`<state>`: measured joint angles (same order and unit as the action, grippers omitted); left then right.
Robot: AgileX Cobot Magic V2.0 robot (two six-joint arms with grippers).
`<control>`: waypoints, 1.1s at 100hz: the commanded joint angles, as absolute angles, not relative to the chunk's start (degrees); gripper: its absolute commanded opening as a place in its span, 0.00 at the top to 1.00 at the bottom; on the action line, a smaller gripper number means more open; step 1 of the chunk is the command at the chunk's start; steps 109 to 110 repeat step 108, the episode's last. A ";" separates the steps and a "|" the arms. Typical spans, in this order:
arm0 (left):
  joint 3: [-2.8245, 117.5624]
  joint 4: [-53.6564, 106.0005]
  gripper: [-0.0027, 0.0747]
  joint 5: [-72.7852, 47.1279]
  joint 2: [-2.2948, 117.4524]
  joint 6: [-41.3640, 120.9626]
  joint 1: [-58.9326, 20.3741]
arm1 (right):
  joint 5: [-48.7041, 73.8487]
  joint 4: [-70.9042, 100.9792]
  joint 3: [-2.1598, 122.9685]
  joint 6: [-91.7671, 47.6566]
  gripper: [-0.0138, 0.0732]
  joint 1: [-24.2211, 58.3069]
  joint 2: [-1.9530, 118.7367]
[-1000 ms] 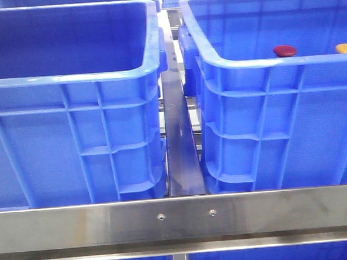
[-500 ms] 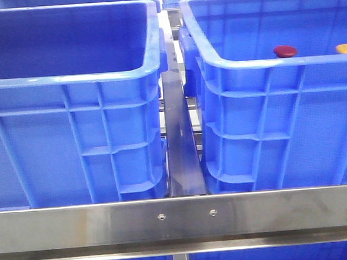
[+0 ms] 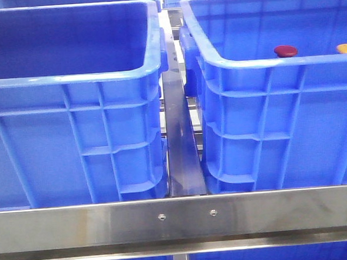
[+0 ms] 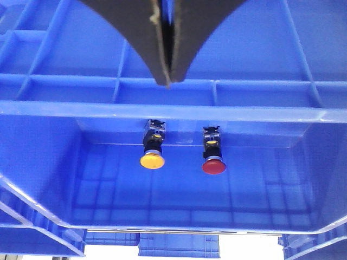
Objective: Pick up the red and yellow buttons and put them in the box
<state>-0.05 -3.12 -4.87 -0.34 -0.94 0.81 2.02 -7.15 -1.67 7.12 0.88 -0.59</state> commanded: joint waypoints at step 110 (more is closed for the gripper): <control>-3.13 -2.68 0.99 0.00 -2.10 -1.44 1.00 | -2.46 -7.72 -0.72 6.32 0.92 0.72 -1.97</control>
